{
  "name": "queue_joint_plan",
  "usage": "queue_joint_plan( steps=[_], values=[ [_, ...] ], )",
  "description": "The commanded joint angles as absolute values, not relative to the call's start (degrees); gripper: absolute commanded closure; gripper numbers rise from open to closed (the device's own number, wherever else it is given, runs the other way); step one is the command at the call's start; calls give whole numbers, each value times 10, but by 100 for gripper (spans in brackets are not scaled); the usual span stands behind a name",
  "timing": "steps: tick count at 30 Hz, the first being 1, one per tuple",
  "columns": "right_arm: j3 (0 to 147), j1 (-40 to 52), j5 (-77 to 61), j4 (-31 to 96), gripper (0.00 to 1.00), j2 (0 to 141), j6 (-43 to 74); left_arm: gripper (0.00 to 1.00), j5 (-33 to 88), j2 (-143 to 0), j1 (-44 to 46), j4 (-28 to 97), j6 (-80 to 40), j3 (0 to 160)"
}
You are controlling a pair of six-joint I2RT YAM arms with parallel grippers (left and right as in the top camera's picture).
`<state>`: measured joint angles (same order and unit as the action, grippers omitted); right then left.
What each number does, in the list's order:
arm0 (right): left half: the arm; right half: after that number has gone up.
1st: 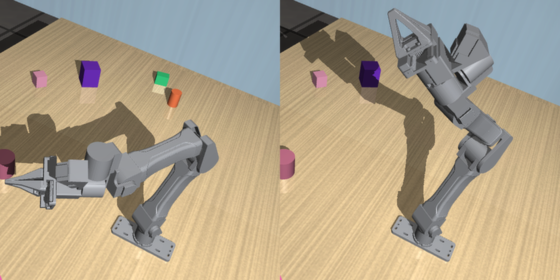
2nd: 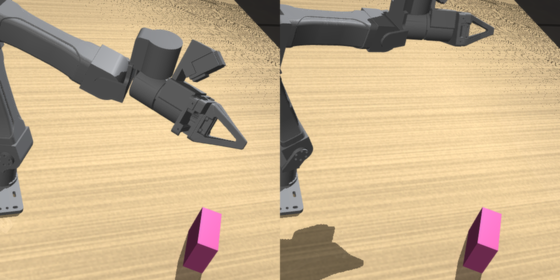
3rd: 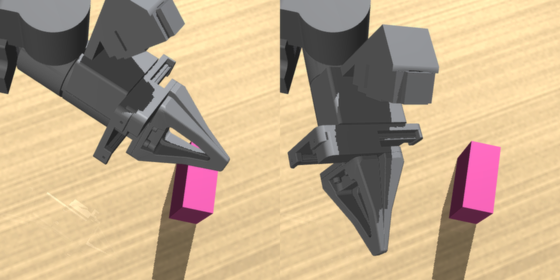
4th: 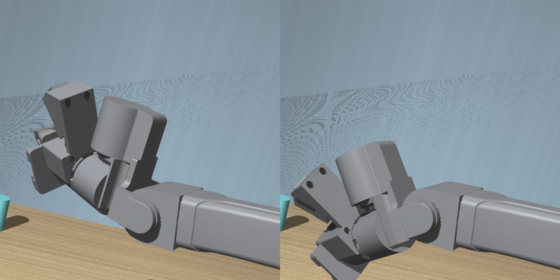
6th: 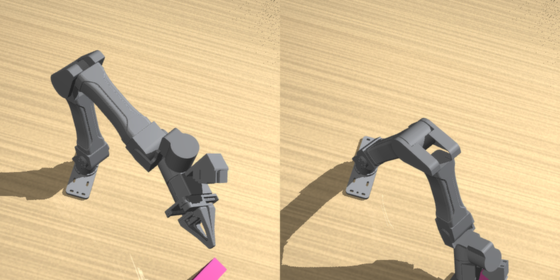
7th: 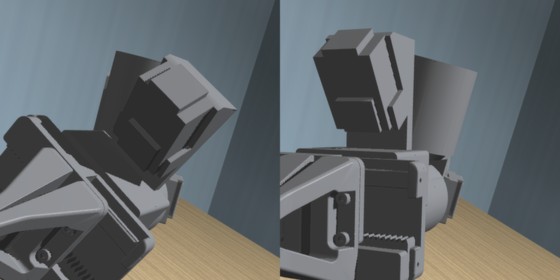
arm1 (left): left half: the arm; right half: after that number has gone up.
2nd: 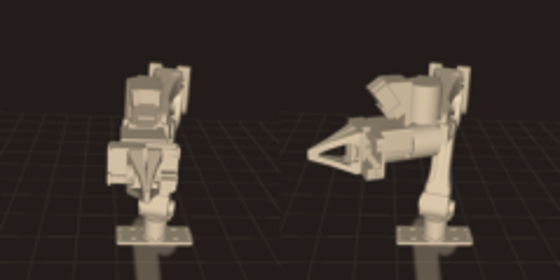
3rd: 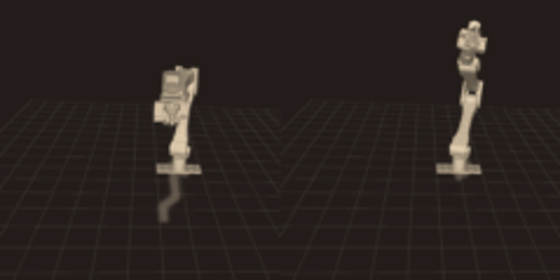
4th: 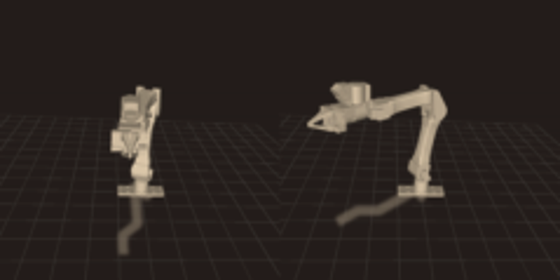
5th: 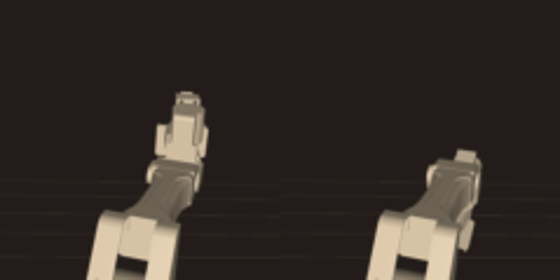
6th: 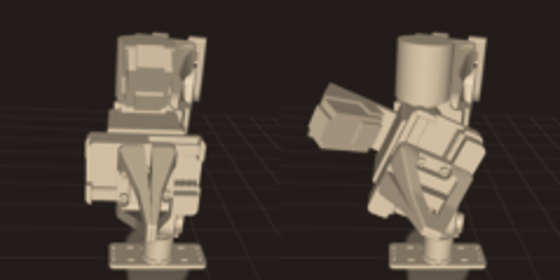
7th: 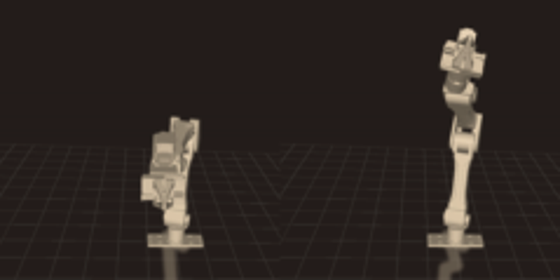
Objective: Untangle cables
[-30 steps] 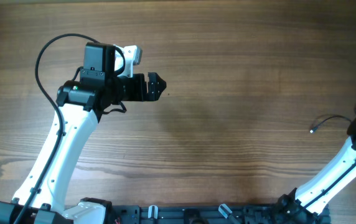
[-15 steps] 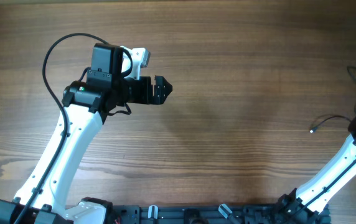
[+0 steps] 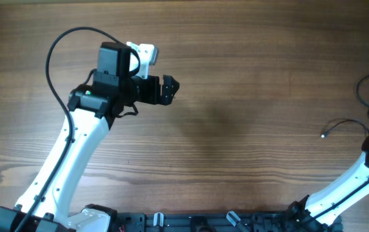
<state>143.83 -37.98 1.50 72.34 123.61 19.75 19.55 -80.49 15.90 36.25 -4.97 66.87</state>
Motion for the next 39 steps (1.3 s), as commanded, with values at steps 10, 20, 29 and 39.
queue_joint_plan(
  steps=[10, 20, 29, 39],
  values=[
    [1433, -200, -73, 725, 0, 1087, 30, 0, -64, -764, 182, 325, -111, 675],
    [855, -197, -26, 419, 0, 800, 33, 0, -46, -764, 165, 320, -90, 675],
    [576, -61, 51, 328, 0, 556, 102, 6, -37, -725, 132, 331, -90, 672],
    [484, 148, 111, 280, 0, 632, 184, 4, -40, -594, 132, 293, -110, 466]
  ],
)
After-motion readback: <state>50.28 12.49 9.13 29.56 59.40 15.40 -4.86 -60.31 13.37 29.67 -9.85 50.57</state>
